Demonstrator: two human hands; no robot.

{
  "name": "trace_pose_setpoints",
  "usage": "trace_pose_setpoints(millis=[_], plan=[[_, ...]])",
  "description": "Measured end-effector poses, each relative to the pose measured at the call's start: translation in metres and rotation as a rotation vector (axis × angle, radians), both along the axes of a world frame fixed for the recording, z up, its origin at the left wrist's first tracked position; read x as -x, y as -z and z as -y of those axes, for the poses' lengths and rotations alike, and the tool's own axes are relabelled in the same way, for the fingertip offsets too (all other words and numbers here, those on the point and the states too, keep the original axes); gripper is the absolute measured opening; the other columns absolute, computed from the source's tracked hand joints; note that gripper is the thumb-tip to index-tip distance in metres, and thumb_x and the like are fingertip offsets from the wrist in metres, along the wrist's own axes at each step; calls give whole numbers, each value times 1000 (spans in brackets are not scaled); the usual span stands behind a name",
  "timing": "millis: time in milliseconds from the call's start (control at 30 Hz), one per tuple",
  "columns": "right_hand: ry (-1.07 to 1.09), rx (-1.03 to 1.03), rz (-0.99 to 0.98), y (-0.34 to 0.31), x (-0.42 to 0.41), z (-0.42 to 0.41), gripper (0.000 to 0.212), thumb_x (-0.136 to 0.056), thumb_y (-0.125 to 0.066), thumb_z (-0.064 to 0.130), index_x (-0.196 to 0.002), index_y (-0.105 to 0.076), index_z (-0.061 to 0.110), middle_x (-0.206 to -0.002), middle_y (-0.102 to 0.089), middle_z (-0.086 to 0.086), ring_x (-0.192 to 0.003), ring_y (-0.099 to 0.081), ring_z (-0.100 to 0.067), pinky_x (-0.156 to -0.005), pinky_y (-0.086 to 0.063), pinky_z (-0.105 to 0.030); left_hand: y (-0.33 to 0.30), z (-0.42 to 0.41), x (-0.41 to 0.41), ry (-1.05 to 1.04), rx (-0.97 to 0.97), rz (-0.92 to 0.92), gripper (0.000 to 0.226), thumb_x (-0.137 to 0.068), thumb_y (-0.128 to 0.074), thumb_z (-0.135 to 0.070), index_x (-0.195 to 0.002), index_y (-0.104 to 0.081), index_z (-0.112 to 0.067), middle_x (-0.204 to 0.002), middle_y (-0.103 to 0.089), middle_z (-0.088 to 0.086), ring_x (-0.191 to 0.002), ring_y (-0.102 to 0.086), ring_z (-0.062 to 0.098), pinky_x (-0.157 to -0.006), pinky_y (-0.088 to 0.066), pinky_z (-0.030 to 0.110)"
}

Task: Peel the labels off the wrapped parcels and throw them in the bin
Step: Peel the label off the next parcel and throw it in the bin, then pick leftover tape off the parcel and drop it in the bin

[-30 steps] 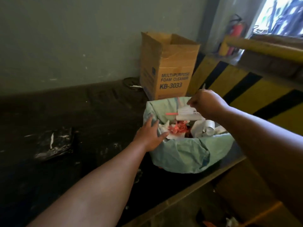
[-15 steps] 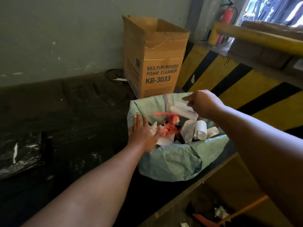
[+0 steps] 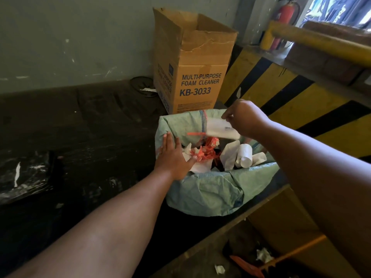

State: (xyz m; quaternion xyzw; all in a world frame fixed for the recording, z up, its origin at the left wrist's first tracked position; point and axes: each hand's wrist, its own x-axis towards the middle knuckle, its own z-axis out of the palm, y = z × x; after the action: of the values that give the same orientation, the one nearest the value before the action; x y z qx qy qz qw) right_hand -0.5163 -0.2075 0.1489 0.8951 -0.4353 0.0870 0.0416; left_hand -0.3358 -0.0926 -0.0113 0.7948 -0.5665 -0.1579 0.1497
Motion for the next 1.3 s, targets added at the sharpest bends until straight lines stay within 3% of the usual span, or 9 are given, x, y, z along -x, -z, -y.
trace_pose_setpoints(millis=[200,433,533,700,767,867,967,1100,1300], plan=[[-7,-16,-22,3,3,-11,29,-90,-61,5,-117,-70,14,-106,-72,0,-89,-67,-13,-82,-57,-30,-2,-1,0,-6,11,-5,100,-94,-42,-71,-163,-2,-11,-167,25,15,-153,26,27,-126,-5,51],[-5,-6,-1,17,7,-23,32,-87,-58,1,-108,-74,18,-113,-68,-1,-101,-63,-16,-89,-52,-29,-4,-3,1,-26,-18,-10,100,-94,-44,-70,-163,2,-13,-166,29,12,-153,27,25,-127,-1,48],[1,-81,12,21,7,-32,28,-89,-60,7,-113,-72,16,-118,-68,-1,-109,-62,-16,-94,-49,-28,-4,-3,0,-26,-21,-9,100,-94,-44,-70,-163,2,-13,-166,29,12,-153,27,25,-127,-1,48],[-7,-268,-38,16,-10,-57,27,-94,-57,24,-118,-67,20,-116,-68,-1,-103,-64,-21,-89,-51,-32,-23,-13,-2,2,-65,-40,97,-96,-40,-72,-164,0,-16,-169,20,10,-156,15,27,-126,-6,50],[-65,-276,-127,15,-29,-66,31,-95,-58,29,-123,-65,18,-122,-65,1,-106,-63,-19,-89,-49,-28,-37,-31,-15,9,-52,-93,93,-97,-44,-69,-164,-3,-19,-171,13,5,-158,-1,28,-125,-16,49],[-124,-344,-105,19,-69,-79,33,-93,-59,36,-122,-66,19,-119,-67,-3,-103,-64,-22,-85,-48,-28,-51,-76,-55,-48,-33,-69,88,-99,-46,-65,-165,-7,-22,-172,7,4,-154,-20,32,-121,-23,47],[-239,-380,-115,32,-122,-104,29,-94,-60,34,-116,-69,19,-115,-68,-2,-104,-63,-22,-79,-40,-23,-46,-131,-114,-172,-89,-1,85,-99,-45,-65,-164,-12,-21,-172,0,6,-152,-25,34,-120,-24,48],[-364,-503,-110,50,-198,-139,30,-90,-65,36,-113,-69,17,-107,-72,-1,-106,-65,-18,-88,-45,-24,-18,-206,-193,-369,-161,37,86,-98,-44,-68,-162,-18,-17,-171,-8,11,-151,-28,35,-120,-29,49],[-542,-588,-180,80,-327,-187,32,-92,-62,38,-116,-69,19,-117,-69,-1,-111,-61,-17,-95,-44,-28,29,-299,-283,-559,-216,-11,87,-97,-45,-68,-163,-17,-19,-171,-5,11,-153,-24,34,-121,-29,52]])
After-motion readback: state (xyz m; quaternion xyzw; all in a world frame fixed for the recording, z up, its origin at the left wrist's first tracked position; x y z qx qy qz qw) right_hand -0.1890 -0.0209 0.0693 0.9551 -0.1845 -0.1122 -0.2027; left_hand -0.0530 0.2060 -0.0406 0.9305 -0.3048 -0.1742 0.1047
